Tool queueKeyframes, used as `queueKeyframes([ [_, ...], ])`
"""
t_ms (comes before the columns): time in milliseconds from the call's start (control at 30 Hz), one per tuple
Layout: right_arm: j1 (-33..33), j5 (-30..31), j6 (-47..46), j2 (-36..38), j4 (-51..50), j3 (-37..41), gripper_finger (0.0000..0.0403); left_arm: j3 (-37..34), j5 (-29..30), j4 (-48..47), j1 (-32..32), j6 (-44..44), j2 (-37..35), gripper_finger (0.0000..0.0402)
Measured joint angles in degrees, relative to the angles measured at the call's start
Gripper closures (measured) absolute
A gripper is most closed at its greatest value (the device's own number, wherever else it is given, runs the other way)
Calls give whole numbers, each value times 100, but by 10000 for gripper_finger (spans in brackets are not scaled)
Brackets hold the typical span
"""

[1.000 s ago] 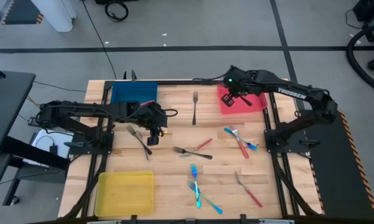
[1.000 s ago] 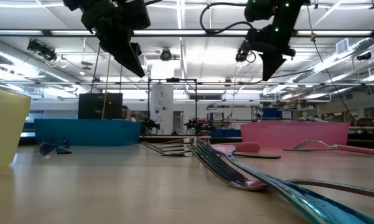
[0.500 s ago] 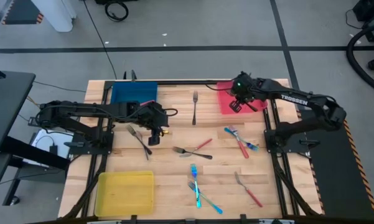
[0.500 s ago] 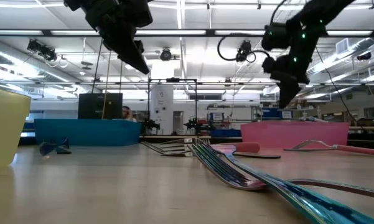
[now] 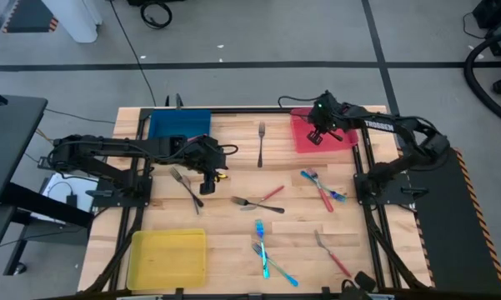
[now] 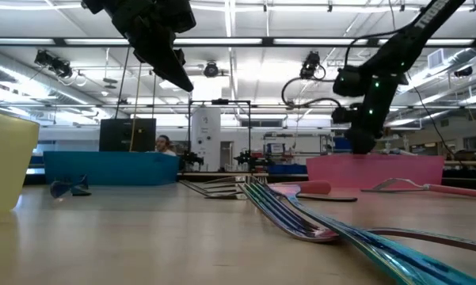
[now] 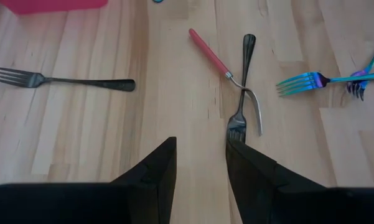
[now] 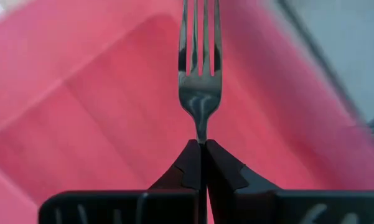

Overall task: Sort silverware by color (type)
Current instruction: Put the black fork into the red bin, then put the blue fork into the yellow bin

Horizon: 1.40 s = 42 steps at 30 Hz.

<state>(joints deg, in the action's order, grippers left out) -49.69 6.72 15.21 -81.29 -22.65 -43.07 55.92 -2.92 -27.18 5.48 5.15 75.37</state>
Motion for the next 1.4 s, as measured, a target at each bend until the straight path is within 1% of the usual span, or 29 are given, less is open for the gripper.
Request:
queueKeyframes([
  [133,-40,-79,-1,-337,-1,0,383,0,0,0,0,1,0,264],
  [300,-37,-43,-10,-516,-8,0,358,0,0,-4,0,2,-1,264],
  [467,20,291,-132,-456,1,0,338,0,0,-7,0,4,-1,264],
  [633,112,416,-193,-211,44,0,324,0,0,80,0,7,-1,264],
  [833,367,450,-593,444,17,0,320,-2,0,535,0,2,0,264],
  [967,658,413,-958,1044,-255,0,320,-2,5,865,-87,3,-1,264],
  [1167,1226,369,-1224,1923,-734,0,318,-3,-2,1541,-435,51,133,264],
  [1400,1790,358,-1491,2589,-735,0,318,-4,0,2202,-890,498,526,263],
])
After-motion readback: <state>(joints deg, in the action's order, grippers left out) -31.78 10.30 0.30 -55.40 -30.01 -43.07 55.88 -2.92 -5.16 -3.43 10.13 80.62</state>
